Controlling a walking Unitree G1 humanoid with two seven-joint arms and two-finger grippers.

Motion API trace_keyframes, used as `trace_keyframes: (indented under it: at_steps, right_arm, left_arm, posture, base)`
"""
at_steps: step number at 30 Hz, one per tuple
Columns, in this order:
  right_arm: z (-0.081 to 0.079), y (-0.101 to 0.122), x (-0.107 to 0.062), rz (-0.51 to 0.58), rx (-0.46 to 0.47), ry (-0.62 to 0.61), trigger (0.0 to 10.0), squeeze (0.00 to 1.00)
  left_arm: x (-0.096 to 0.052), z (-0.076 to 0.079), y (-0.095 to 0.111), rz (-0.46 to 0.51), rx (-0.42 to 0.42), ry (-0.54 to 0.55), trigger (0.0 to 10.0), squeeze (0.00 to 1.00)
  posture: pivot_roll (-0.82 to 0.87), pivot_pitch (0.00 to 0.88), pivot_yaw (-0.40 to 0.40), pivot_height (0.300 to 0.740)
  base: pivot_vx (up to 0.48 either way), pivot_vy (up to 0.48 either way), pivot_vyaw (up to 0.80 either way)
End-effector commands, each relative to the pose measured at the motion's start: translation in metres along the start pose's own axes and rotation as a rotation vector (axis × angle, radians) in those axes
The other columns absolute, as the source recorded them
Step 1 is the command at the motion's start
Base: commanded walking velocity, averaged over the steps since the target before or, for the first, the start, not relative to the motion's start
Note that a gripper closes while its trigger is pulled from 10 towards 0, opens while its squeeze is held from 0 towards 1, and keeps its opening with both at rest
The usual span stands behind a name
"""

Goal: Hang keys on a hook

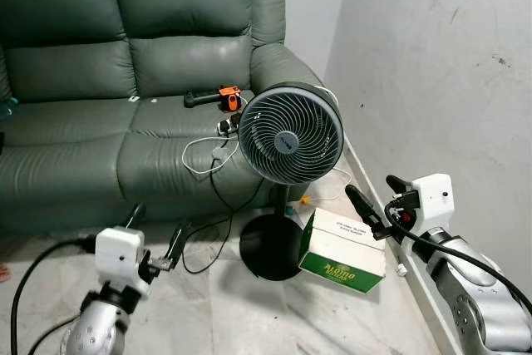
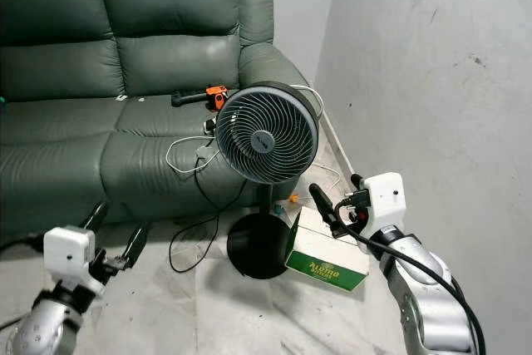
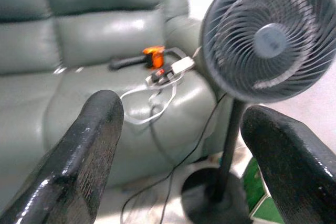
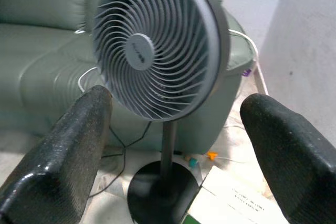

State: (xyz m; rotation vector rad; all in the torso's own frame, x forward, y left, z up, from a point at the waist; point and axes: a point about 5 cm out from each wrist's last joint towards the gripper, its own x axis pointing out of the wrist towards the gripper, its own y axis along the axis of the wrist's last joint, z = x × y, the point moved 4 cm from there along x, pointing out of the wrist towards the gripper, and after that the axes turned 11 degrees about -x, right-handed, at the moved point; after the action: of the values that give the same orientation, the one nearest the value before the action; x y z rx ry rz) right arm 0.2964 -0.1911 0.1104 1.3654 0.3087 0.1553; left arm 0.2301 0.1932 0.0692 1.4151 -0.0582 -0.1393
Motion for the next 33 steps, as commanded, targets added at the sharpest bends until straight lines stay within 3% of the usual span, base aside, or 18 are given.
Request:
trace_keyframes:
  at_steps: [1,5,12,15,19,24,33]
  right_arm:
    - [0.011,-0.002,-0.009,0.003,0.031,-0.088,10.0,0.00]
    - [0.016,-0.020,-0.016,-0.051,0.094,-0.225,10.0,0.00]
    - [0.020,-0.020,-0.013,-0.075,0.076,-0.260,10.0,0.00]
    - [0.021,-0.018,-0.015,-0.065,0.066,-0.267,10.0,0.00]
    - [0.012,-0.015,-0.014,-0.068,0.074,-0.240,10.0,0.00]
    - [0.004,-0.012,-0.012,-0.060,0.062,-0.223,10.0,0.00]
    - [-0.001,-0.007,-0.002,-0.054,0.060,-0.203,10.0,0.00]
  left_arm:
    - [-0.005,-0.005,0.001,0.006,0.018,0.041,10.0,0.00]
    - [-0.004,-0.010,0.004,0.014,0.075,0.060,10.0,0.00]
    - [0.007,-0.016,0.031,0.104,0.190,0.098,10.0,0.00]
    - [0.009,-0.016,0.041,0.130,0.139,0.129,10.0,0.00]
    - [0.009,-0.001,0.034,0.106,0.105,0.084,10.0,0.00]
    - [0.013,0.013,0.035,0.090,0.048,0.047,10.0,0.00]
    - [0.021,0.015,0.035,0.060,0.058,0.081,10.0,0.00]
  posture:
    - [0.02,0.000,-0.029,0.740]
    - [0.01,0.000,-0.024,0.740]
    - [0.01,0.000,-0.023,0.740]
    - [0.02,0.000,-0.023,0.740]
    - [0.01,0.000,-0.015,0.740]
    - [0.00,0.000,-0.004,0.740]
    - [0.01,0.026,-0.005,0.740]
  base:
    - [0.000,0.000,0.00]
    - [0.000,0.000,0.00]
    - [0.000,0.000,0.00]
    - [0.000,0.000,0.00]
    - [0.000,0.000,0.00]
    - [0.000,0.000,-0.80]
    - [0.000,0.000,-0.80]
